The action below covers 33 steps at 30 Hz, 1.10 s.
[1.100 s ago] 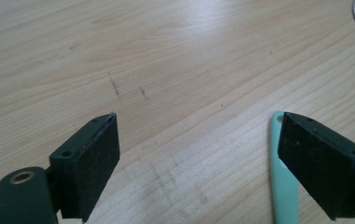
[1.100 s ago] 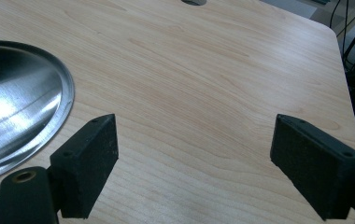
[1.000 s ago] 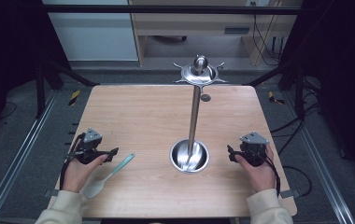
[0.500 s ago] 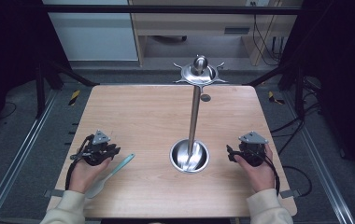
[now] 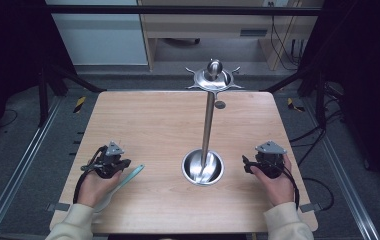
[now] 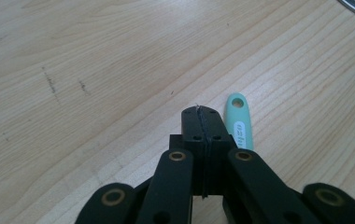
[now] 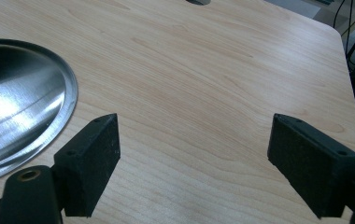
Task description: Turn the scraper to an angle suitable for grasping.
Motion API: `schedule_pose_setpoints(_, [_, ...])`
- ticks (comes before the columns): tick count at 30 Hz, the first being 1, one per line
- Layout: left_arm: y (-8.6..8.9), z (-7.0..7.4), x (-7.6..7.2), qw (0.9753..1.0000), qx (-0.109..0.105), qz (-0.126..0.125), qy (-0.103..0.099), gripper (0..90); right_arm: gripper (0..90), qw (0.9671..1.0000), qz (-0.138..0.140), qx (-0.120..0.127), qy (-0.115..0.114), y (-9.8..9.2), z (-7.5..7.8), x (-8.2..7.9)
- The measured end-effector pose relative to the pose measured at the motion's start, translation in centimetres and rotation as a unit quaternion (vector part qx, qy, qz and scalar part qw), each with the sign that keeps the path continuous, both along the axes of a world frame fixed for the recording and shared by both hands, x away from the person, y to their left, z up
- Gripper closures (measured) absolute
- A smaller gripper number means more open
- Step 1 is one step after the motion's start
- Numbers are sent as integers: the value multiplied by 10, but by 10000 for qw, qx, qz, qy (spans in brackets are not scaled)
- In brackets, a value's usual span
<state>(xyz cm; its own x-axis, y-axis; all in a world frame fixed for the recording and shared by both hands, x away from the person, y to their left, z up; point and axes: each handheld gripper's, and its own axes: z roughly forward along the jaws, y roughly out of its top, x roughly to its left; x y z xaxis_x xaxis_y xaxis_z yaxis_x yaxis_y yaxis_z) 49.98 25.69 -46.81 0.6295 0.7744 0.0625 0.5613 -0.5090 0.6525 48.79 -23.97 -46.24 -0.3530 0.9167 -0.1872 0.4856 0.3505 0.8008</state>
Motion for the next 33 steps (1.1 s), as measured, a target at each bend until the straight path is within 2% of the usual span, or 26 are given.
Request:
schedule_pose_setpoints(7, [-5, -5, 1, 9998, 88, -171, 91, 900, 175, 10000, 3, -8, 16, 1, -1, 0])
schedule_pose_setpoints(15, [-11, -11, 2, 9988, 308, -310, 203, 900, 177, 10000, 25, -6, 21, 1, -1, 0])
schedule_pose_setpoints(20, [-12, -12, 1, 9988, 220, -363, 256, 900, 178, 10000, 30, 0, 15, 1, -1, 0])
schedule_pose_setpoints(22, [-15, -11, -2, 9979, 228, -531, 309, 900, 178, 10000, 27, -5, 31, 2, -1, 0])
schedule_pose_setpoints(23, [-15, -11, -2, 9979, 228, -531, 309, 900, 179, 10000, 22, -21, 35, 2, -1, 0])
schedule_pose_setpoints(25, [-21, -10, -8, 9953, 267, -849, 369, 900, 179, 10000, 29, -17, 35, 2, -1, 0])
schedule_pose_setpoints(26, [-21, -10, -8, 9953, 267, -849, 369, 900, 179, 10000, 29, -17, 35, 2, -1, 0])
schedule_pose_setpoints(27, [-26, -7, -12, 9928, 283, -1091, 399, 900, 179, 10000, 28, -13, 38, 2, -1, 0])
schedule_pose_setpoints(30, [-32, -3, -12, 9917, 311, -1211, 299, 900, 179, 10000, 40, -7, 45, 3, -2, 1])
schedule_pose_setpoints(33, [-38, 5, -10, 9902, 491, -1275, 297, 899, 179, 10000, 55, -30, 49, 3, -2, 1])
